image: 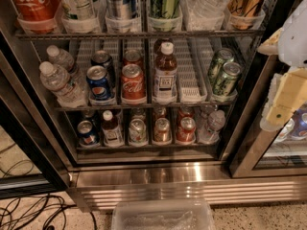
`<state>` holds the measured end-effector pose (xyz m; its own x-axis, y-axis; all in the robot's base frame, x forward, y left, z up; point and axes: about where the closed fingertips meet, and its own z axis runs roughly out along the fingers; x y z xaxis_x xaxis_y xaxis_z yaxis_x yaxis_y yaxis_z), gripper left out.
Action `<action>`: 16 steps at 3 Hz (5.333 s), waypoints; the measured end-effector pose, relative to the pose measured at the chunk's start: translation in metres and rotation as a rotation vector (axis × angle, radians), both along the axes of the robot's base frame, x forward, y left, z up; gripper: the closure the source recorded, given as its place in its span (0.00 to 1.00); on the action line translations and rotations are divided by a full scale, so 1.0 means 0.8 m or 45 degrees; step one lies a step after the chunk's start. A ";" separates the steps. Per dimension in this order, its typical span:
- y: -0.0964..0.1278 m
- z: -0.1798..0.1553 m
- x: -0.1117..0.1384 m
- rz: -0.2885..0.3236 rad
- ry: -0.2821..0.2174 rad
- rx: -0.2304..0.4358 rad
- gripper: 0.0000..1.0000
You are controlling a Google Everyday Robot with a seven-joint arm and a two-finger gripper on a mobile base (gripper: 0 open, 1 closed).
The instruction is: Pick blue plastic bottle from bottom shelf of fridge
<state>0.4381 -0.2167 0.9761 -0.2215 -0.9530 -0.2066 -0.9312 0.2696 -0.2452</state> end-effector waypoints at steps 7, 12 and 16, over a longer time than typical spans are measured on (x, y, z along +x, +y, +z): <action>0.203 -0.283 -0.062 0.145 0.090 0.373 0.00; 0.372 -0.435 0.012 0.132 -0.087 0.995 0.00; 0.458 -0.500 -0.058 0.101 -0.190 1.081 0.00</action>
Offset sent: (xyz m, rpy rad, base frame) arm -0.0205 0.0752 -0.1240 0.1372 0.1138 0.0363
